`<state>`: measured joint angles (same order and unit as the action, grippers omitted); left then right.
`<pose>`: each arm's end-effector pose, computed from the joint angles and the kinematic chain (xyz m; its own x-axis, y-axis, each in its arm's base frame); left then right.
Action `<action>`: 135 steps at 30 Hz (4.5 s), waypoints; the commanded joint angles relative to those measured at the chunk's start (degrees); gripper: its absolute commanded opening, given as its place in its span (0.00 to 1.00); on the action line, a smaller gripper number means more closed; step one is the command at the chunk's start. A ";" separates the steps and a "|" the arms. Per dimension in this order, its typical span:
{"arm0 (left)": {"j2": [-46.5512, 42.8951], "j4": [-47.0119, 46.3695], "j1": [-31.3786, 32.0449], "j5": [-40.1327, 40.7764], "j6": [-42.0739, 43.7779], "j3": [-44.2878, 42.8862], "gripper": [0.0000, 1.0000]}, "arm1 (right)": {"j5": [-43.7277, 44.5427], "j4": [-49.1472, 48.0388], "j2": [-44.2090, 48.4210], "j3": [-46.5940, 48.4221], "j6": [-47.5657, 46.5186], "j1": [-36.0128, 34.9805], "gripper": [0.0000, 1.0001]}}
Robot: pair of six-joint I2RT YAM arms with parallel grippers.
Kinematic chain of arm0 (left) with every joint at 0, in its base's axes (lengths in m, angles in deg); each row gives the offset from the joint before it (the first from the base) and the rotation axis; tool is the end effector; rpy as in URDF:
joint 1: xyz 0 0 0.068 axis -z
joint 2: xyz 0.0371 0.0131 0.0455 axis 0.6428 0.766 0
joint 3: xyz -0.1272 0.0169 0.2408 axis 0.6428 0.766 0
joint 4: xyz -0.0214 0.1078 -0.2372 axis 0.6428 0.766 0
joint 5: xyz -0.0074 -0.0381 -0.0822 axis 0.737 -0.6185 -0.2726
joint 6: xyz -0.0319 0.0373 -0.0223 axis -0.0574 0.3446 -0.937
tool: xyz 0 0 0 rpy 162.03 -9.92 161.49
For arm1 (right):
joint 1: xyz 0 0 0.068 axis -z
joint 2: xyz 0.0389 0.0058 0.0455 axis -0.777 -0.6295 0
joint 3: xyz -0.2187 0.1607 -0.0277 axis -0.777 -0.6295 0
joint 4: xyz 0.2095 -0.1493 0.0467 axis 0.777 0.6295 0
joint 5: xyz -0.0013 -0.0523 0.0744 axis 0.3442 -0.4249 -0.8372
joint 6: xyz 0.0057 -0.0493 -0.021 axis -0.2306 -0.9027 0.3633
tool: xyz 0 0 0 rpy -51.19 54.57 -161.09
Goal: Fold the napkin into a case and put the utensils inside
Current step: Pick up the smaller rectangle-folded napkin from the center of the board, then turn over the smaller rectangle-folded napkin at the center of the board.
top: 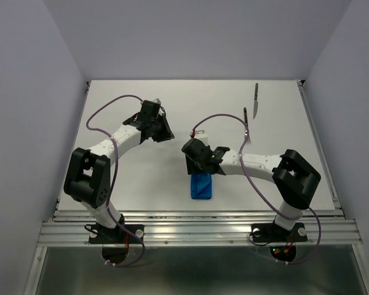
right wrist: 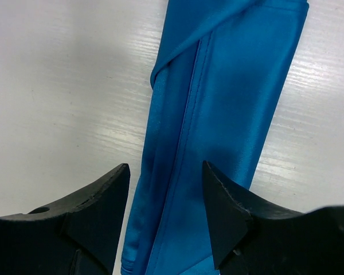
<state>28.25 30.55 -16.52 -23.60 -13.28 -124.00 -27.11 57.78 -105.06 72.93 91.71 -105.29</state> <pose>0.3330 -0.1518 0.2445 -0.7865 -0.2737 -0.5536 0.0818 0.8424 -0.5326 0.2176 0.2807 0.1923 -0.7742 -0.1234 -0.6208 -0.2224 0.9713 0.0843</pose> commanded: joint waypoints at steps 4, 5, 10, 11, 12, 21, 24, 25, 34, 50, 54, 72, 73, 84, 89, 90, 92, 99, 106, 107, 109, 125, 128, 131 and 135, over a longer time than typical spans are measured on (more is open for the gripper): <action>-2.28 -3.00 -0.46 -1.38 -1.27 3.77 0.33 | 3.88 1.93 -3.17 3.93 1.19 -1.24 0.59; -2.37 -3.08 -0.46 -1.47 -1.27 3.94 0.33 | 3.71 1.93 -4.13 4.45 1.19 -1.24 0.59; -2.98 -3.61 -0.46 -1.73 -1.10 4.65 0.33 | 4.06 1.93 -6.33 5.60 1.28 -1.77 0.58; -3.07 -3.70 -0.46 -1.82 -1.10 5.00 0.33 | 4.14 1.93 -6.51 5.86 1.37 -1.77 0.57; -3.16 -3.79 -0.46 -1.82 -1.10 5.09 0.33 | 4.23 1.93 -6.77 5.95 1.37 -1.77 0.56; -3.25 -4.23 -0.46 -2.09 -0.92 5.79 0.33 | 6.34 3.86 -9.94 8.94 1.81 -2.30 0.45; -2.99 -4.32 -0.46 -2.35 -0.83 5.88 0.33 | 7.74 5.35 -11.08 10.26 1.98 -2.30 0.45; -2.90 -4.49 -0.46 -2.44 -0.83 5.88 0.33 | 8.62 5.88 -11.34 10.61 2.16 -2.30 0.44; -2.81 -4.76 -0.55 -2.35 -0.83 5.97 0.33 | 12.31 8.25 -11.61 14.21 0.75 -4.58 0.46; -3.69 -4.14 -3.01 -2.79 0.48 6.23 0.33 | 15.66 10.89 -15.04 16.06 2.25 -5.11 0.51; -3.25 -4.23 -3.09 -3.05 0.49 6.14 0.33 | 15.31 10.37 -15.83 15.97 2.16 -5.11 0.50; -2.90 -4.14 -3.36 -2.97 0.48 6.14 0.33 | 19.61 13.35 -18.99 19.84 1.55 -5.11 0.28; -3.16 -4.05 -3.62 -3.14 0.57 6.23 0.33 | 19.35 13.09 -18.99 19.93 1.46 -5.11 0.25; -7.55 -2.12 -7.83 -3.32 1.36 6.85 0.33 | 15.84 7.21 -16.10 16.77 -0.65 -5.11 0.01; -11.32 -0.02 -10.65 -2.44 2.06 6.67 0.33 | 3.75 -5.32 -10.04 10.36 -4.42 -2.75 0.01; -12.03 0.43 -11.18 -2.27 2.24 6.50 0.33 | 1.97 -6.93 -7.85 9.13 -4.60 -2.74 0.01; -13.79 1.57 -12.85 -1.91 2.77 6.32 0.33 | -0.68 -8.70 -6.61 7.80 -4.78 -2.12 0.01; -17.40 3.77 -17.24 -2.53 4.09 5.97 0.33 | -9.29 -12.04 -6.25 9.90 -4.78 -2.12 0.01; -19.51 5.53 -20.67 -2.70 5.32 5.00 0.33 | -20.36 -18.72 -7.83 10.70 -4.08 -2.12 0.01; -19.51 5.79 -20.85 -2.62 5.41 4.91 0.33 | -23.34 -19.77 -8.00 10.79 -3.99 -2.12 0.01; -19.60 5.88 -21.11 -2.70 5.49 4.74 0.33 | -25.64 -20.66 -8.18 11.22 -3.82 -2.12 0.01; -18.10 5.62 -21.20 -3.41 5.49 4.21 0.34 | -51.48 -30.76 -12.57 10.35 -2.50 2.44 0.01; -17.84 5.35 -21.20 -3.49 5.14 3.95 0.34 | -55.96 -30.77 -15.12 10.17 -3.46 4.37 0.01; -17.49 5.35 -21.20 -4.02 4.97 3.86 0.34 | -57.03 -30.77 -15.83 9.03 -4.17 5.26 0.01; -17.57 5.26 -21.20 -4.11 4.88 4.21 0.34 | -57.55 -30.77 -14.86 7.19 -5.66 7.46 0.01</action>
<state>10.96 36.17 -37.50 -26.73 -8.86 -117.55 -81.31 30.61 -120.91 81.00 88.09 -99.11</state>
